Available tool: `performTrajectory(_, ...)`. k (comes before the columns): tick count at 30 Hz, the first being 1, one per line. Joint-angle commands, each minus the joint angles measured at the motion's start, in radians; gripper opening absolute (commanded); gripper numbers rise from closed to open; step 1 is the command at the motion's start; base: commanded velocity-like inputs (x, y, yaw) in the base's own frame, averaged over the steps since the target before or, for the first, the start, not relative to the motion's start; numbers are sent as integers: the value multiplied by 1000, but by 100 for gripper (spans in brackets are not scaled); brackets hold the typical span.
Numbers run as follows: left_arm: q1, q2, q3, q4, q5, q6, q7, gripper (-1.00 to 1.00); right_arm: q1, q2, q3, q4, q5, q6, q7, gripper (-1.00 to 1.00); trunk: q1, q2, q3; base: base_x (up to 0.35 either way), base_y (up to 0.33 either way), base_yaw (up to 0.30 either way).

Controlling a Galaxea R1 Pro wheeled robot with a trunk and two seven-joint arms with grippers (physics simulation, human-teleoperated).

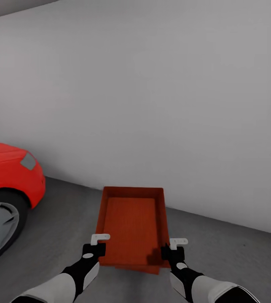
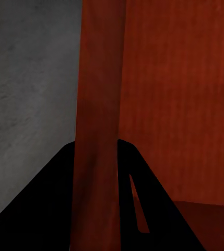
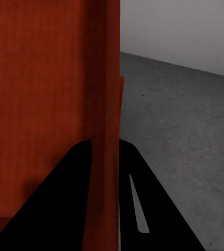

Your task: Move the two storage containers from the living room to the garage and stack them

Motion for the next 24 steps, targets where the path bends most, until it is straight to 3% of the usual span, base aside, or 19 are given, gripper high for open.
performTrajectory(1,-1,10,47,-1,42,-1,10,-100,-1,-6,-51,0,6,-4,-1,-100,1,-1,-1,322,173,-255)
performTrajectory(16,-1,13,46,-1,42,-3,10,-100,-1,-6,-51,0,6,-4,-1,-100,1,-1,-1,322,173,-253)
performTrajectory(24,-1,13,46,-1,42,-3,10,-100,-1,-6,-51,0,6,-4,-1,-100,1,-1,-1,322,106,-45)
